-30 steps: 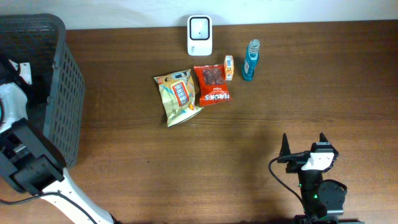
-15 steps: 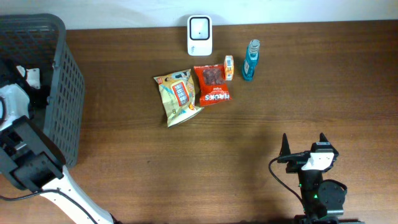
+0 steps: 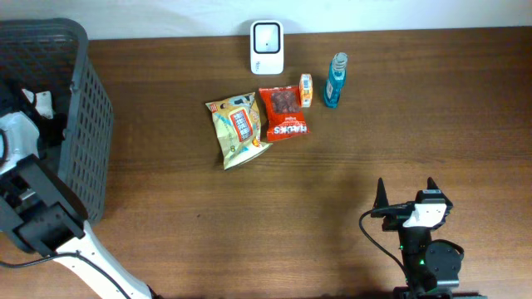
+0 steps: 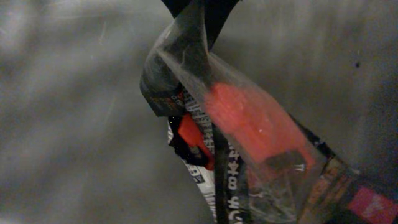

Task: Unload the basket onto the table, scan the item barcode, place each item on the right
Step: 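Lift the small bag and carry it over the scanner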

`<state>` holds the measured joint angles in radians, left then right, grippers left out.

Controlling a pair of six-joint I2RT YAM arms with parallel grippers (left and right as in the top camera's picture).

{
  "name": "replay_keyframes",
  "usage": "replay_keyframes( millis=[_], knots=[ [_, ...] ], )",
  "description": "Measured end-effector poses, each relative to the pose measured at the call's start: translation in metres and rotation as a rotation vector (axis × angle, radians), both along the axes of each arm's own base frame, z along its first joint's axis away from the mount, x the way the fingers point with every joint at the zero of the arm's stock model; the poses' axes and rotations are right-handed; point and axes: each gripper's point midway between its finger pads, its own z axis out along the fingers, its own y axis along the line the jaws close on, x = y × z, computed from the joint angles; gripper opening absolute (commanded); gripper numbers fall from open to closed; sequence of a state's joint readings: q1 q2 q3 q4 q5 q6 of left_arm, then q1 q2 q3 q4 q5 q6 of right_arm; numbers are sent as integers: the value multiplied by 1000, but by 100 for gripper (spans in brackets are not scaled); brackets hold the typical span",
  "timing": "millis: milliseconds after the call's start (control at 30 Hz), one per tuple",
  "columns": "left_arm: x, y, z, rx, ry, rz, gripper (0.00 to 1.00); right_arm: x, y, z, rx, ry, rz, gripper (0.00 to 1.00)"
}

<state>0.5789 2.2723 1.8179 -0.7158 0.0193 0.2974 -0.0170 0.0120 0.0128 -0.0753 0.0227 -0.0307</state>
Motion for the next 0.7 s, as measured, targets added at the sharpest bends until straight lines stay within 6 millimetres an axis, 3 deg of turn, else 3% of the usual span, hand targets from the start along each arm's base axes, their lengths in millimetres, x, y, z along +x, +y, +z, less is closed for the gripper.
replay_keyframes(
  millis=[167, 300, 433, 467, 700],
  knots=[
    [5, -2, 11, -36, -32, 41, 0, 0, 0, 0, 0, 0, 0, 98],
    [13, -7, 42, -49, -110, 32, 0, 0, 0, 0, 1, 0, 0, 99],
    [25, -16, 101, -48, -254, -8, 0, 0, 0, 0, 1, 0, 0, 98],
    [29, -21, 127, -43, -316, -30, 0, 0, 0, 0, 1, 0, 0, 98],
    [36, -50, 245, -35, -612, -135, 0, 0, 0, 0, 1, 0, 0, 98]
  ],
)
